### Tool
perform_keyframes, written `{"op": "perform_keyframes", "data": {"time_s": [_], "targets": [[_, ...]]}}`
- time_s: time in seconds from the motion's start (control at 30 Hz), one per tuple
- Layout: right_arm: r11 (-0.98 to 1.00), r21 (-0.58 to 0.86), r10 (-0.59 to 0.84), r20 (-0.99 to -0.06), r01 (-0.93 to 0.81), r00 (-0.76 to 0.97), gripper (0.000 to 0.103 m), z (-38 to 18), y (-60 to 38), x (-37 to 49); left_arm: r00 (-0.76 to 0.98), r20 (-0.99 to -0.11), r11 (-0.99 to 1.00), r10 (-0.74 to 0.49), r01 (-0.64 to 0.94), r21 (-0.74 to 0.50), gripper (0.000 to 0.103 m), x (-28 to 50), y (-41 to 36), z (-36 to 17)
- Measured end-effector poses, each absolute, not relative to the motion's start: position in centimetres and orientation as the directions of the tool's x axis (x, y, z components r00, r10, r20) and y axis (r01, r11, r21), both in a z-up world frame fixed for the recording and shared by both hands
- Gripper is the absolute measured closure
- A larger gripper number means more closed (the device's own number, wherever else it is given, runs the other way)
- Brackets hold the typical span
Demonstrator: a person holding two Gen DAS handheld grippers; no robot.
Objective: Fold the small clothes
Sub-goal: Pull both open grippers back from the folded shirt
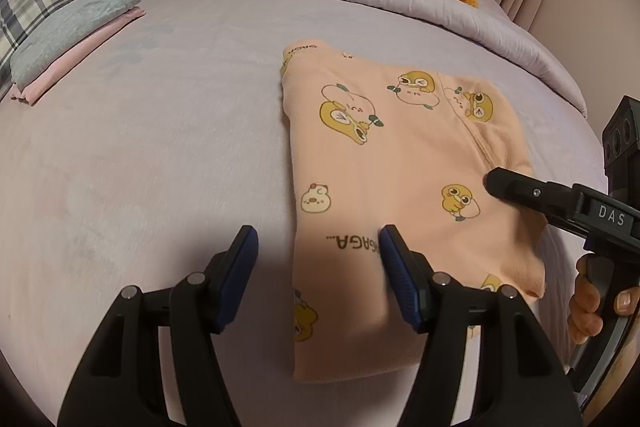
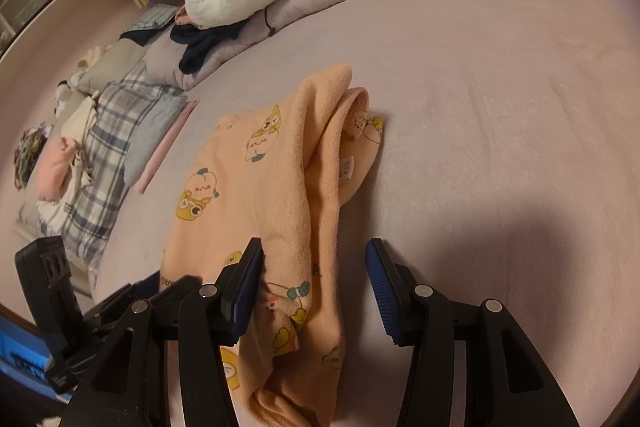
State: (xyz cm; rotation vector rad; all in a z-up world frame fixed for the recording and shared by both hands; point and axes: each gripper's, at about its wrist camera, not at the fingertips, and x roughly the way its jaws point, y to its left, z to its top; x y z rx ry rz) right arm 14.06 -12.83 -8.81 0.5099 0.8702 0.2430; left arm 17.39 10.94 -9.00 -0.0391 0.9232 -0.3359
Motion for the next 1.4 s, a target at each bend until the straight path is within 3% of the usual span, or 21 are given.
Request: {"op": "perform_keyframes", "data": {"time_s": [1.4], "targets": [[0.864,0.504,0.39,-0.682,0.012,0.618,0.051,-8.9,-12.8,13.3,0.549,-0.786,0.953,-0.284,0.253,-0.167,0.034,16.1,11.6,-9.2]]}}
